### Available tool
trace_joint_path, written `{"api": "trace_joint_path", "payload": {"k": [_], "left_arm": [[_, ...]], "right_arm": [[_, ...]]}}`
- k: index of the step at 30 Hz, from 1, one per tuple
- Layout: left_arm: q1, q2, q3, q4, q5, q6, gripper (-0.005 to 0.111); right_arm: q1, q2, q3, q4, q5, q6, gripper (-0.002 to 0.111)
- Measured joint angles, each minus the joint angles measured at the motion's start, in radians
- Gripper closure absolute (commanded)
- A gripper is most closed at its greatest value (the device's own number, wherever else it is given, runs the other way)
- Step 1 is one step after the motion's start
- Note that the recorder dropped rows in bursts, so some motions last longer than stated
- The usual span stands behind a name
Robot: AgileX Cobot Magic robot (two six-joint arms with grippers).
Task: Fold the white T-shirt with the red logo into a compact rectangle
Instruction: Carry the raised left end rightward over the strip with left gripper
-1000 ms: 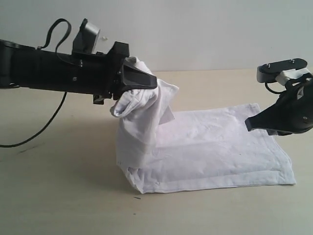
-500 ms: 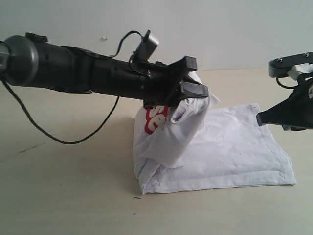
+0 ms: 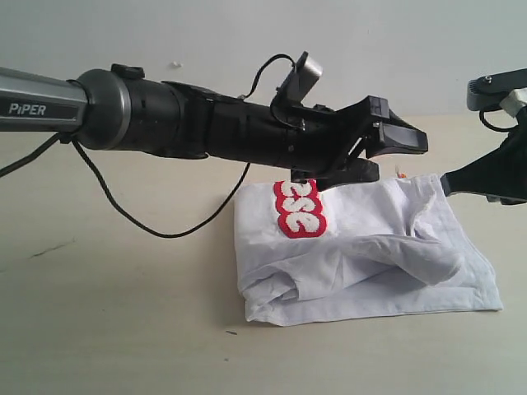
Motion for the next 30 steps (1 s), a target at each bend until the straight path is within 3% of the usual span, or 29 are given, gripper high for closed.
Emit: {"api": "trace_joint_path", "payload": {"k": [5, 12, 20, 30], "left_arm": [[0.048, -0.021, 0.000, 0.109, 0.032, -0.002, 0.063], [0.076, -0.016, 0.002, 0.392, 0.035, -0.076, 0.065], [0.028, 0.073, 0.004, 0.447, 0.007, -0.093, 0.065], [-0.061, 0.157, 0.004, 0.447, 0.007, -0.095, 0.065]], "right_arm": [[0.000, 0.000, 0.000, 0.000, 0.000, 0.000, 0.097], [0.000, 0.000, 0.000, 0.078, 0.001, -0.017, 0.097], [0.000, 0.000, 0.000, 0.387, -0.016, -0.316, 0.097], [0.000, 0.109, 0.000, 0.436, -0.080, -0.367, 0.097]]}}
